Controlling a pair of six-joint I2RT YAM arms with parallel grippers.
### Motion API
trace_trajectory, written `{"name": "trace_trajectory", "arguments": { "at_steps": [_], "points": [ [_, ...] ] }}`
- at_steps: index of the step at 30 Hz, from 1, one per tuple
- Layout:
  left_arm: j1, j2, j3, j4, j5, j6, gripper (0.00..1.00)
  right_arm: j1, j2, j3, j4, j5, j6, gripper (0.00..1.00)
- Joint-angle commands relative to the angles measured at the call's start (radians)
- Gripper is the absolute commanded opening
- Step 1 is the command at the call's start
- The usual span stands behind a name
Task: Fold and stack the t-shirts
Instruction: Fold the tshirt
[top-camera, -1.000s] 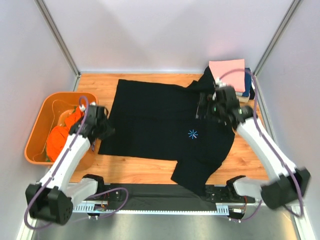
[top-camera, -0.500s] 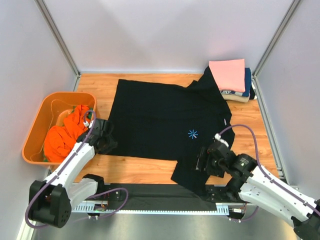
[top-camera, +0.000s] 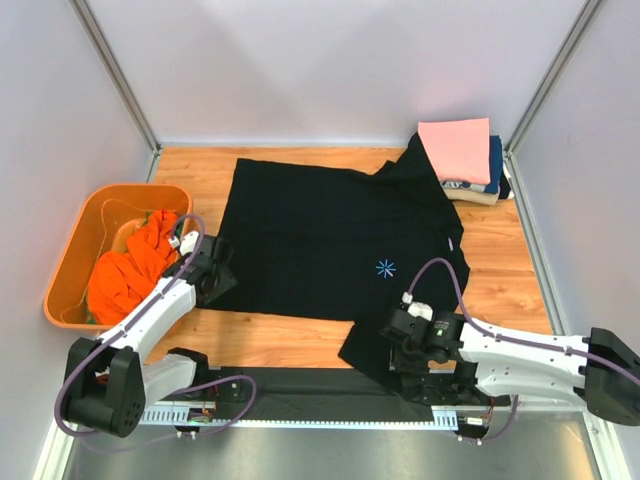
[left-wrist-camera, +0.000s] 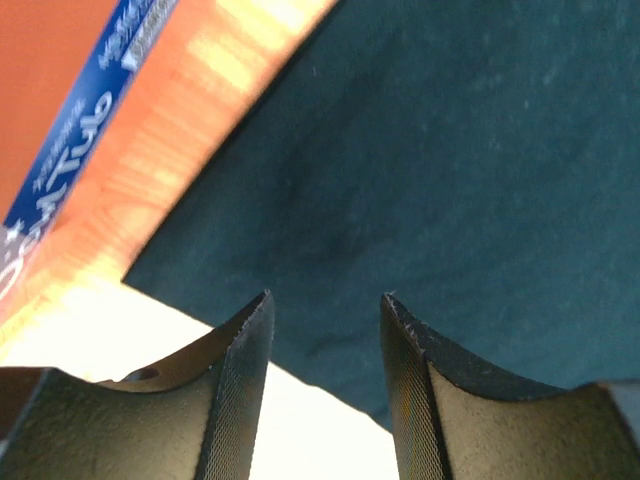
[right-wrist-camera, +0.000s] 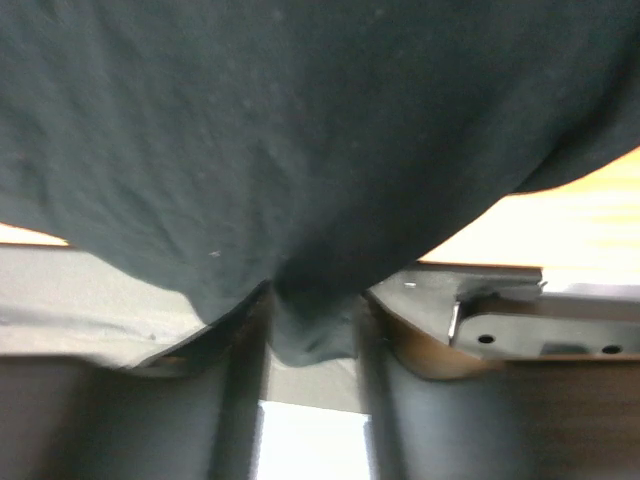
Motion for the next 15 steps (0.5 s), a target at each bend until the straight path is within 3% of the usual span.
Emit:
{"name": "trace_trajectory", "arguments": {
  "at_steps": [1,4,7,10,11,15],
  "points": [
    [0.039,0.08,-0.05,-0.107,0.056,-0.051,0.54,0.009,0.031,-0.043,0.112,0.09,0.036,0.21],
    [0.039,0.132,-0.018,-0.106,0.045,-0.063,0.52,0.006,-0.051,0.004,0.04,0.168,0.033,0.0],
    [0.039,0.174,0.012,-0.124,0.048,-0.071,0.51,-0.024,-0.178,0.073,-0.058,0.276,0.029,0.0],
    [0.032,0.131,0.013,-0.137,0.063,-0.062,0.49,-0.153,-0.283,0.151,-0.167,0.36,-0.055,0.0],
    [0.027,0.114,0.013,-0.146,0.076,-0.06,0.47,-0.281,-0.301,0.167,-0.181,0.359,-0.107,0.0],
    [0.004,0.041,0.019,-0.167,0.122,-0.08,0.47,-0.549,-0.306,0.204,-0.126,0.222,-0.29,0.0]
  ]
}}
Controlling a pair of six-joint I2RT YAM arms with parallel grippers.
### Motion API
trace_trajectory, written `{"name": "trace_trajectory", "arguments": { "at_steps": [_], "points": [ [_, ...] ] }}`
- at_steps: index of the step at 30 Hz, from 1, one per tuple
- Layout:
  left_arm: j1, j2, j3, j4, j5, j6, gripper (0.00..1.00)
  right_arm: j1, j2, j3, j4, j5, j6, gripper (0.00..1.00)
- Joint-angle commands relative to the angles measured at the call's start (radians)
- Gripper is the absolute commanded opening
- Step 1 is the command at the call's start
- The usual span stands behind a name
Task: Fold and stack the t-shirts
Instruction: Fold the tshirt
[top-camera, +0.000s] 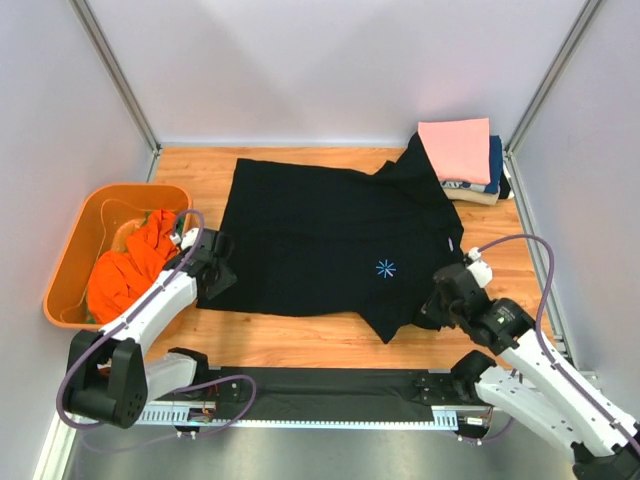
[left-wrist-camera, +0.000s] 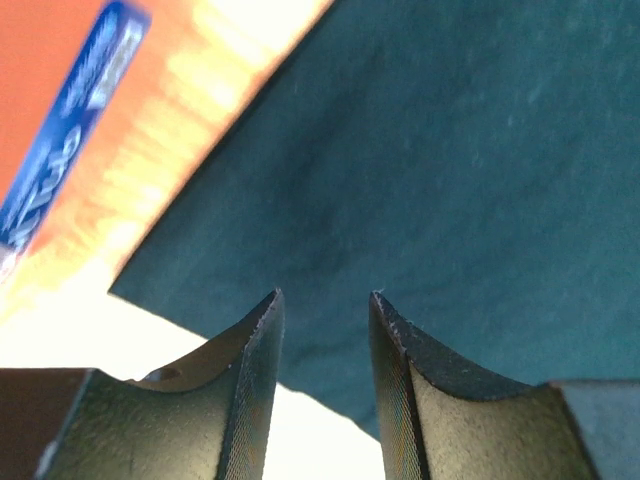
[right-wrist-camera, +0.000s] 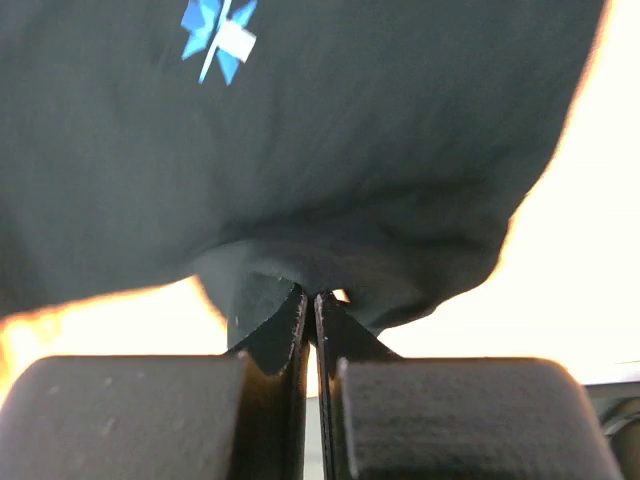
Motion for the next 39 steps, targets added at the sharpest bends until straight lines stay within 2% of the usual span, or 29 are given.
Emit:
{"name": "trace_trajectory", "arguments": {
  "at_steps": [1,4,5,7,8,11,14,19,23,24,26,30,36,39],
  "points": [
    [0.0,-0.024,-0.043,-0.162,0.131,-0.079,0.46,-0.155,0.036,0.054,-0.034,-0.007,-0.178,0.0],
    [-0.016,-0.033,-0.068,-0.161,0.147,-0.096,0.45,-0.275,0.018,0.068,-0.025,-0.006,-0.186,0.0],
    [-0.022,-0.035,-0.075,-0.161,0.143,-0.104,0.45,-0.35,0.009,0.074,-0.023,-0.004,-0.2,0.0],
    [-0.039,-0.023,-0.085,-0.164,0.139,-0.102,0.44,-0.448,-0.003,0.072,0.009,-0.062,-0.233,0.0],
    [-0.043,-0.018,-0.086,-0.167,0.141,-0.095,0.44,-0.547,0.003,0.077,0.016,-0.088,-0.262,0.0],
    [-0.071,-0.012,-0.103,-0.167,0.156,-0.101,0.43,-0.658,0.041,0.079,0.059,-0.199,-0.312,0.0],
    [-0.103,-0.021,-0.129,-0.165,0.162,-0.127,0.42,-0.662,0.07,0.076,0.073,-0.225,-0.326,0.0],
    [-0.218,-0.066,-0.118,-0.207,0.129,-0.19,0.36,-0.662,0.055,0.033,0.099,-0.265,-0.347,0.0],
    [-0.293,-0.057,-0.085,-0.264,0.118,-0.203,0.42,-0.662,0.058,0.026,0.099,-0.269,-0.353,0.0],
    [-0.302,-0.046,-0.072,-0.274,0.121,-0.2,0.48,-0.662,0.057,0.026,0.104,-0.274,-0.35,0.0],
    [-0.307,-0.006,-0.048,-0.285,0.095,-0.165,0.53,-0.66,0.057,0.033,0.115,-0.304,-0.35,0.0],
    [-0.306,0.029,0.126,-0.407,-0.015,-0.099,0.58,-0.662,0.066,0.039,0.133,-0.341,-0.364,0.0],
    [-0.307,0.043,0.344,-0.515,-0.028,-0.023,0.57,-0.662,0.041,0.031,0.13,-0.343,-0.373,0.0],
    [-0.309,0.033,0.379,-0.553,-0.032,-0.024,0.56,-0.66,0.038,0.031,0.126,-0.352,-0.376,0.0]
  ]
}}
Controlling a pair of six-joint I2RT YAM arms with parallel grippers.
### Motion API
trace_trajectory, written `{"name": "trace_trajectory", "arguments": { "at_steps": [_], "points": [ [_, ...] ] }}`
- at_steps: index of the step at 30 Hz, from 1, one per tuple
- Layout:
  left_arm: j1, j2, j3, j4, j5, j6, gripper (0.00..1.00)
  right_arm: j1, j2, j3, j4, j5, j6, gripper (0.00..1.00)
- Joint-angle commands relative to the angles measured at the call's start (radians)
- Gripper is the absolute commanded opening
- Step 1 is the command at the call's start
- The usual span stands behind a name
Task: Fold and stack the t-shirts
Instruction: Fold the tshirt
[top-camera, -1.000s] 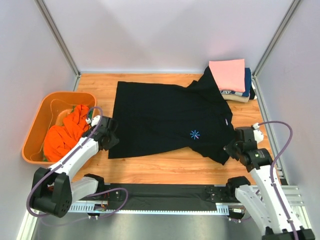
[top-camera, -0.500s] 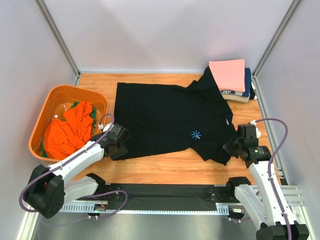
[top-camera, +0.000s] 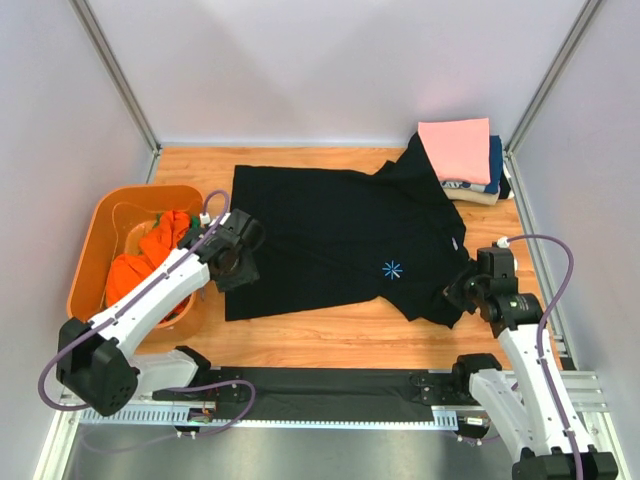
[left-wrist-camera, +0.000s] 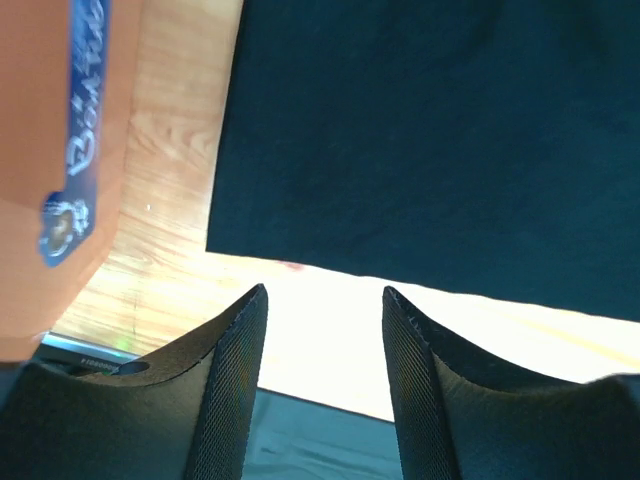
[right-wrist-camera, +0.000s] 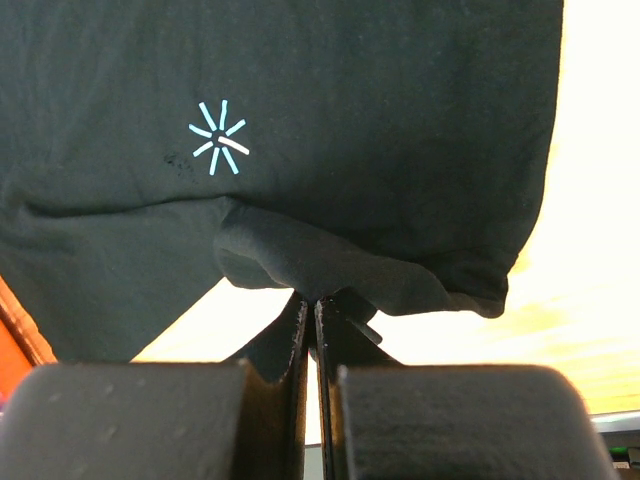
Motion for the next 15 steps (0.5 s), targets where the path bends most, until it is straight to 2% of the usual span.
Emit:
{"name": "trace_trajectory", "arguments": {
  "at_steps": [1,4,6,7,8,11,15],
  "points": [
    [-0.004,-0.018,0.039,-0.113,-0.018,0.045,0.56,-0.004,-0.018,0.003,0.026,-0.029,-0.025,0.0],
    [-0.004,-0.038,0.045,-0.144,-0.058,0.074,0.56,-0.004,-0.021,0.002,0.026,-0.035,-0.026,0.0],
    [-0.009,-0.064,0.018,-0.092,0.0,0.106,0.54,-0.004,-0.02,0.003,0.026,-0.041,-0.031,0.0],
    [-0.033,-0.076,-0.002,-0.062,0.084,0.128,0.54,-0.003,-0.02,0.002,0.024,-0.041,-0.03,0.0],
    [-0.056,-0.091,-0.043,-0.041,0.107,0.122,0.53,-0.004,-0.021,0.0,0.026,-0.041,-0.031,0.0],
    [-0.157,-0.084,-0.128,-0.018,0.104,0.048,0.54,-0.004,-0.026,-0.009,0.03,-0.049,-0.028,0.0],
    [-0.17,-0.098,-0.284,0.18,0.228,0.011,0.55,-0.004,-0.029,-0.023,0.041,-0.067,-0.034,0.0]
  ]
}}
